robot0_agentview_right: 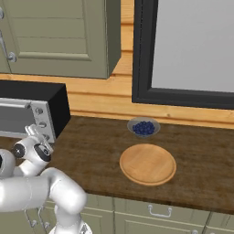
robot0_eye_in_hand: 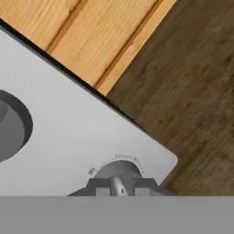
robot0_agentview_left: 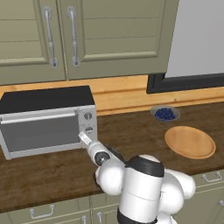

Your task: Pick up the kebab skewer and baguette bread, and place them inside the toaster oven. Close the toaster oven door and start by setting the timer.

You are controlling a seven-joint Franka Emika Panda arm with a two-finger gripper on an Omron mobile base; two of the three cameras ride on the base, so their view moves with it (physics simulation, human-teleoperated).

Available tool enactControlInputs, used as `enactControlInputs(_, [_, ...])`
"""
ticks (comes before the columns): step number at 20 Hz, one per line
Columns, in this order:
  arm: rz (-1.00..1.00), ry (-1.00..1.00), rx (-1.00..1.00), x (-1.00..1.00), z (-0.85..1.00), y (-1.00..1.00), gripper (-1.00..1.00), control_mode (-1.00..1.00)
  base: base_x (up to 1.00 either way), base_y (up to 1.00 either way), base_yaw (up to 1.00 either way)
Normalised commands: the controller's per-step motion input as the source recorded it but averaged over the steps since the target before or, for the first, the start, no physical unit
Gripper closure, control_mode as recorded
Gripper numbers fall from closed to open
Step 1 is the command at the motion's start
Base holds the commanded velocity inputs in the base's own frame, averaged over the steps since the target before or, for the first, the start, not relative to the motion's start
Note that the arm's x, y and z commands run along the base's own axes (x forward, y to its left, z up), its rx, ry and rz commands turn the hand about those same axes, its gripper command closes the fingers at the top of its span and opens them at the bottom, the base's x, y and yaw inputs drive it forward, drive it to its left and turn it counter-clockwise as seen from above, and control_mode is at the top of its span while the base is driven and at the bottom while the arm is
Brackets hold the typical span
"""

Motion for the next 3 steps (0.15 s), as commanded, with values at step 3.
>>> enactControlInputs(3, [0.0, 0.0, 0.17, 0.0, -0.11, 0.0, 1.0, -1.0, 0.0, 0.0, 0.0])
